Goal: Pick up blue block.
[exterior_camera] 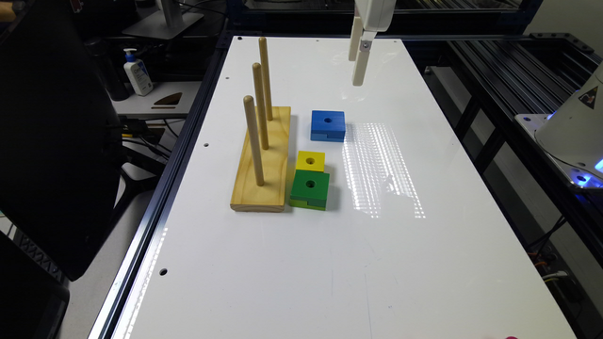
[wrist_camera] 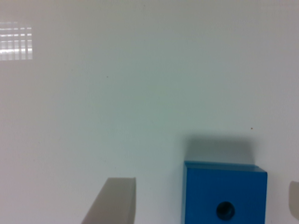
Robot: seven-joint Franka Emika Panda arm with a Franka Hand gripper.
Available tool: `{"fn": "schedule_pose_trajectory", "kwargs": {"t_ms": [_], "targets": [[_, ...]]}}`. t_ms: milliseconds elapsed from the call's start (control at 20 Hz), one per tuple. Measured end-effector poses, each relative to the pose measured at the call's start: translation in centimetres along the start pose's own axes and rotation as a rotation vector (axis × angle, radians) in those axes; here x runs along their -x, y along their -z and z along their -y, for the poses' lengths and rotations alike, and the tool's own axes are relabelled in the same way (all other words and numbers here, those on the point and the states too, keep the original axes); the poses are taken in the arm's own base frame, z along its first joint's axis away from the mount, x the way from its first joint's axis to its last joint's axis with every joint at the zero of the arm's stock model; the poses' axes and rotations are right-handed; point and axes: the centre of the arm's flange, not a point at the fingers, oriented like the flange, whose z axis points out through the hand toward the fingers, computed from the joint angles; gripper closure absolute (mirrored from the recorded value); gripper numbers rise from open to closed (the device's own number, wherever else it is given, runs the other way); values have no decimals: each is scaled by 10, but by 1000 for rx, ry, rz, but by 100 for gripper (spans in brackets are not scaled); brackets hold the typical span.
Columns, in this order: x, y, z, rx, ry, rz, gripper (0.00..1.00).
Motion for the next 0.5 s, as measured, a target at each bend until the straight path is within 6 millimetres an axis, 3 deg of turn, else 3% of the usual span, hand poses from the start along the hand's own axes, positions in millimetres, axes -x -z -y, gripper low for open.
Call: {"fn": "schedule_pose_trajectory", "kwargs": {"t_ms": [500], "targets": [[-4,3,12,-8,10,-9,0]]}}
